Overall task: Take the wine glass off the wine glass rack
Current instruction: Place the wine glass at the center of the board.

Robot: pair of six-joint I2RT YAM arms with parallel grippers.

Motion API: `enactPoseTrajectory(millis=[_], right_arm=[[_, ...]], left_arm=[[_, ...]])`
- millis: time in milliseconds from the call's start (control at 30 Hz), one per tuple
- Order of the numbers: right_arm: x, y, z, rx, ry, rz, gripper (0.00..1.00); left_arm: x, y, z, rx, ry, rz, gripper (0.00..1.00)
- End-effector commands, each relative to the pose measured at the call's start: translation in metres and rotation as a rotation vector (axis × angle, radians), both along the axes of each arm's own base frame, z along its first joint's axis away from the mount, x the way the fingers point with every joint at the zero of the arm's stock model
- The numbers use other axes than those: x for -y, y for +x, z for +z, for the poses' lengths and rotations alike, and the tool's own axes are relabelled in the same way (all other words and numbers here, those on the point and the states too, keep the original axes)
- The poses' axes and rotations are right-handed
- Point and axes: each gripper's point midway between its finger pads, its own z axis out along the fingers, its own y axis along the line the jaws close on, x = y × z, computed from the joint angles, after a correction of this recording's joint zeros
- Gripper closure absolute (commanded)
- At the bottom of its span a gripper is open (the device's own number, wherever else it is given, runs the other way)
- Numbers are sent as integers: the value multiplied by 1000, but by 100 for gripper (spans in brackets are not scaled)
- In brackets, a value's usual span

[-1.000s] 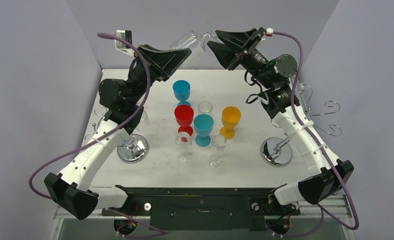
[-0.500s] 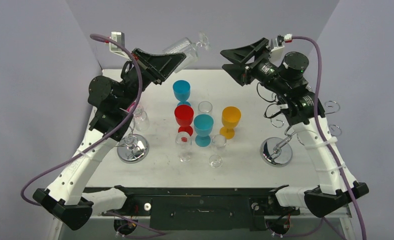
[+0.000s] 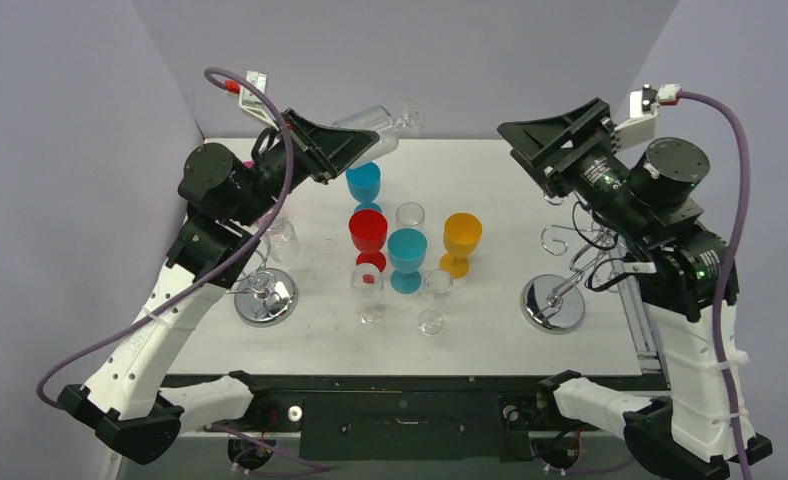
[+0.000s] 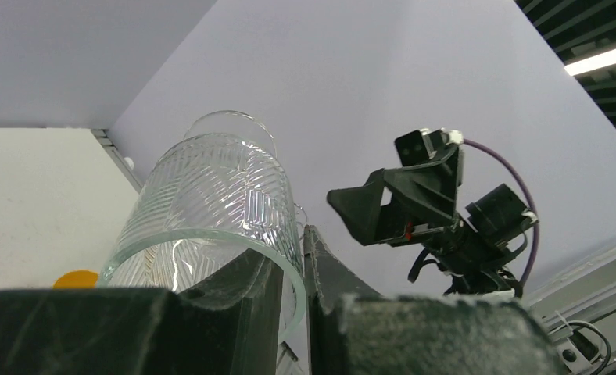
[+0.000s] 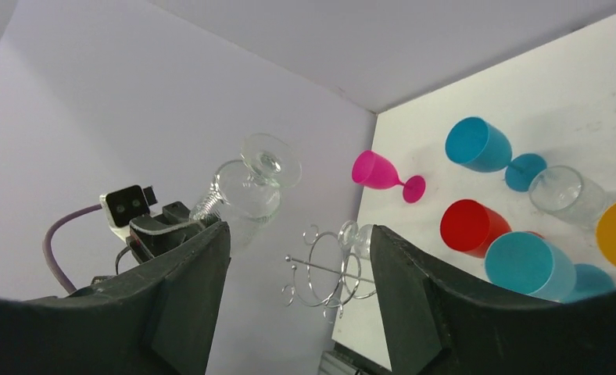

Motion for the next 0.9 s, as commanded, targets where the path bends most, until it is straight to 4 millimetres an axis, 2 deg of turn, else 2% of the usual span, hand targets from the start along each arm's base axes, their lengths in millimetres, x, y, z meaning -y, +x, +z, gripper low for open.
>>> enactPoseTrajectory(millis=[0, 67, 200, 333, 433, 667, 700, 733, 867], right_arm=[[37, -20, 27, 106, -94, -133, 38], [47, -23, 39, 139, -119, -176, 38], [67, -21, 43, 141, -207, -264, 37], [77, -13, 46, 147, -254, -325, 37], [84, -9, 45, 146, -275, -363, 37], [98, -9, 42, 148, -318, -426, 37], [98, -9, 41, 147, -323, -428, 37], [101, -10, 41, 147, -325, -436, 37], [108, -12, 39, 142, -343, -467, 37]], left_arm=[[-4, -36, 36, 104, 22, -19, 100], [2, -42, 28, 88, 64, -32, 100], [14, -56, 13, 65, 139, -65, 100], [24, -70, -8, 32, 230, -92, 100], [35, -87, -22, 28, 296, -140, 100], [67, -122, -72, -6, 503, -223, 100], [72, -132, -76, 7, 522, -253, 100], [76, -132, -81, 1, 550, -247, 100], [96, -157, -100, 25, 644, -310, 100]])
